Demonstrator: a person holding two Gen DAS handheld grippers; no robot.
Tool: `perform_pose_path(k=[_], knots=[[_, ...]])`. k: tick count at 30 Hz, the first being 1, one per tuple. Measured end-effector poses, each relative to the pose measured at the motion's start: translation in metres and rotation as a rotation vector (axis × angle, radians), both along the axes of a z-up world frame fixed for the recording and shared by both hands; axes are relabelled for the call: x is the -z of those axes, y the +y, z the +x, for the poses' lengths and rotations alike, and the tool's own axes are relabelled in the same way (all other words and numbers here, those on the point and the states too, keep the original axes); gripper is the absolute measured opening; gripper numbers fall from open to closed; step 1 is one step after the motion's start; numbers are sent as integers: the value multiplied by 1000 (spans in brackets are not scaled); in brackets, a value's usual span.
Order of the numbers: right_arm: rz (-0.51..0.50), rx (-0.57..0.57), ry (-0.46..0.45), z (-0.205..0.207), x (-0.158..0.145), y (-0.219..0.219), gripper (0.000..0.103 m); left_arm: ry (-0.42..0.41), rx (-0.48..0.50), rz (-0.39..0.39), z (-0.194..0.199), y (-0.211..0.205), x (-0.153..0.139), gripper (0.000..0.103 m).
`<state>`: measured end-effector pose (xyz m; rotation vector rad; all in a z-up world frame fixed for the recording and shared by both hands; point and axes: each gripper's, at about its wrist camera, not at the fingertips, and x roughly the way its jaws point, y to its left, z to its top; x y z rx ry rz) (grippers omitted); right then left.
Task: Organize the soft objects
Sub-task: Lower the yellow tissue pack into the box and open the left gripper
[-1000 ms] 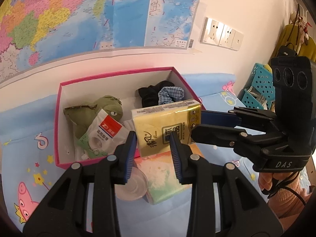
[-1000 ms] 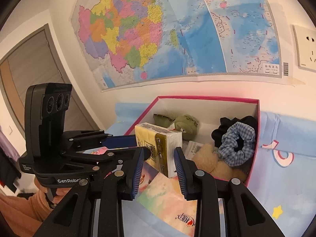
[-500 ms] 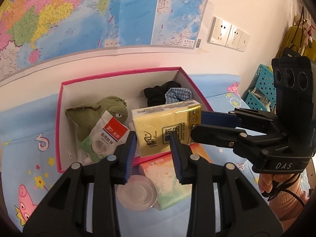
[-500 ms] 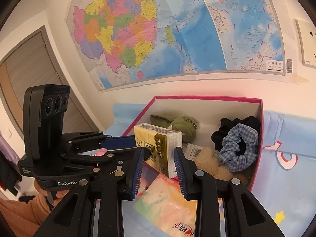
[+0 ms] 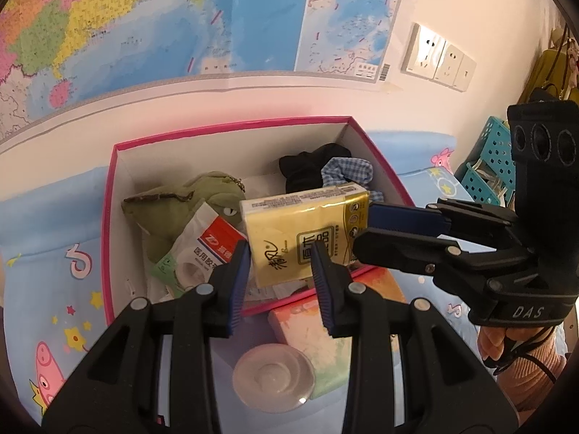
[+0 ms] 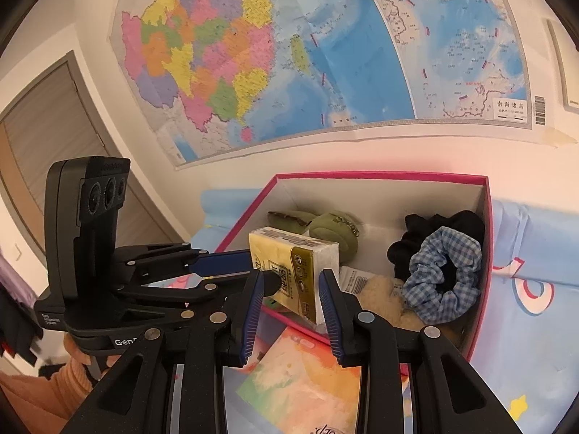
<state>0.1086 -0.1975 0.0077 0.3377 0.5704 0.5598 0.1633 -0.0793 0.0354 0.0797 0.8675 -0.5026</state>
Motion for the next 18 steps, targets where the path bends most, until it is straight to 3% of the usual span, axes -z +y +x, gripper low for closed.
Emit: perform_pose_path(k=[18], knots=[[17,2,60,21,16,0,33,55,-22,22,19,-2,16,36]])
